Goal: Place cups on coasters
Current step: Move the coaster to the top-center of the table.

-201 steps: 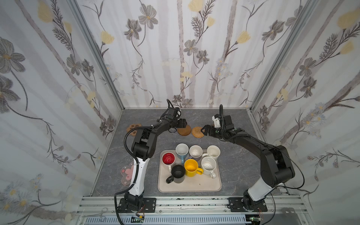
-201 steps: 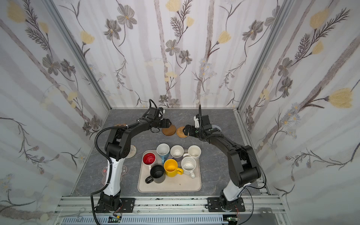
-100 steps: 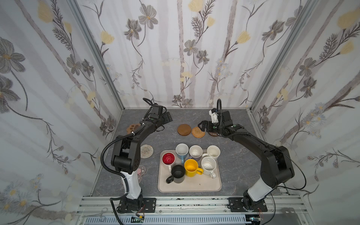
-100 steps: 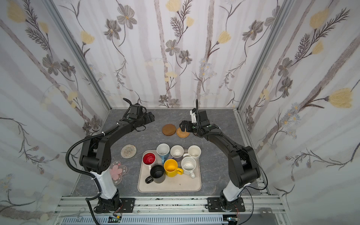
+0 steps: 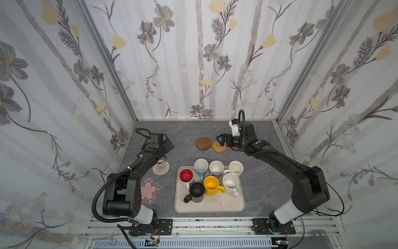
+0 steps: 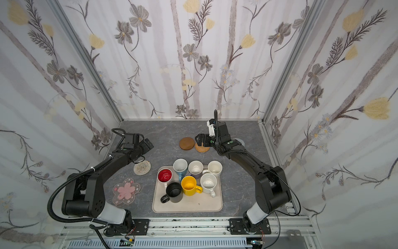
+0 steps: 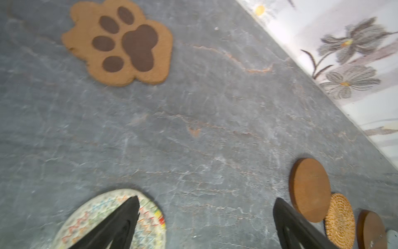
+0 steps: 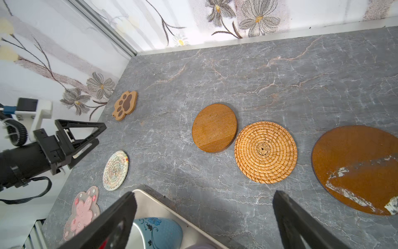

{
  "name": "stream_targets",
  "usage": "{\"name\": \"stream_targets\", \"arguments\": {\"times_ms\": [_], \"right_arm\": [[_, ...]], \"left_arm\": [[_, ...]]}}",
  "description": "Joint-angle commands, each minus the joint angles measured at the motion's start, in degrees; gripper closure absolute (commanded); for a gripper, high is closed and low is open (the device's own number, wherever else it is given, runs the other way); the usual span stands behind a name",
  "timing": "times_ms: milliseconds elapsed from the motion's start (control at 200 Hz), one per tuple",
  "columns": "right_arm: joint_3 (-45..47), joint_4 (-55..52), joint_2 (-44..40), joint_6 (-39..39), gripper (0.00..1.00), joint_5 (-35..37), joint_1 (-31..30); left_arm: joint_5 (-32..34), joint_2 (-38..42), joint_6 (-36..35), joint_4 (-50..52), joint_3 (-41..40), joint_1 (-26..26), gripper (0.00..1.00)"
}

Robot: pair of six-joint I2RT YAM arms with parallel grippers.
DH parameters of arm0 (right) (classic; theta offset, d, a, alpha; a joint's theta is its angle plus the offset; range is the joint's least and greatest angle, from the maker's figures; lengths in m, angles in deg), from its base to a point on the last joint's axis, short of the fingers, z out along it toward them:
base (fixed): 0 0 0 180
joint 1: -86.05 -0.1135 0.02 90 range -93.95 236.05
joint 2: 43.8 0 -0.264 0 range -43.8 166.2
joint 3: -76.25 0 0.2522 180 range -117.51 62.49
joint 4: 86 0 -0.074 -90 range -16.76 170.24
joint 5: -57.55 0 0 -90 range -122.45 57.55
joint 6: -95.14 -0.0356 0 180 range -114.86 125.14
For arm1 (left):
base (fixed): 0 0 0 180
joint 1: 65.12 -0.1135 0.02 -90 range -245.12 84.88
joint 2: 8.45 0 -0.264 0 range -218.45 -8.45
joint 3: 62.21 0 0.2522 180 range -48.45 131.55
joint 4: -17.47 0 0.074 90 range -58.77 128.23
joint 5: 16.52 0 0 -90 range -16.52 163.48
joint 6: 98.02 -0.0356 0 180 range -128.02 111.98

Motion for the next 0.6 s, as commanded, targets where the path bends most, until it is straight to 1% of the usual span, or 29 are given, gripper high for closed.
{"name": "stream_targets", "arguments": {"times_ms": [0, 130, 260, 405, 495, 540, 595], "right_arm": [[1.35, 4.55, -1.70, -0.35, 0.00, -0.52, -0.10], [2.26, 5.71, -2.53, -0.87, 0.00, -1.17, -0.09], [2.44, 6.42, -2.38, -1.23, 0.00, -1.49, -0.23], [2.75, 6.64, -2.03, -1.41, 0.00, -1.56, -0.21], [2.73, 6.65, -2.00, -1.42, 0.00, -1.40, -0.17], [2.73, 6.64, -2.00, -1.43, 0.00, -1.30, -0.23], [2.79, 6.64, -1.97, -1.41, 0.00, -1.26, -0.22]], "left_arm": [[-0.71, 0.43, 2.83, -0.08, -3.04, -1.77, 0.02], [-2.22, 0.28, 3.91, -0.08, -6.22, -3.57, 0.06], [-2.84, -0.01, 3.92, -0.07, -7.37, -4.07, 0.16], [-2.86, -1.31, 3.84, -0.08, -7.57, -4.16, 0.33], [-3.08, -2.72, 3.83, -0.16, -7.43, -4.17, 0.46], [-3.24, -3.41, 4.00, -0.16, -7.43, -4.17, 0.55], [-3.03, -4.31, 4.37, -0.17, -7.39, -4.10, 0.63]]}}
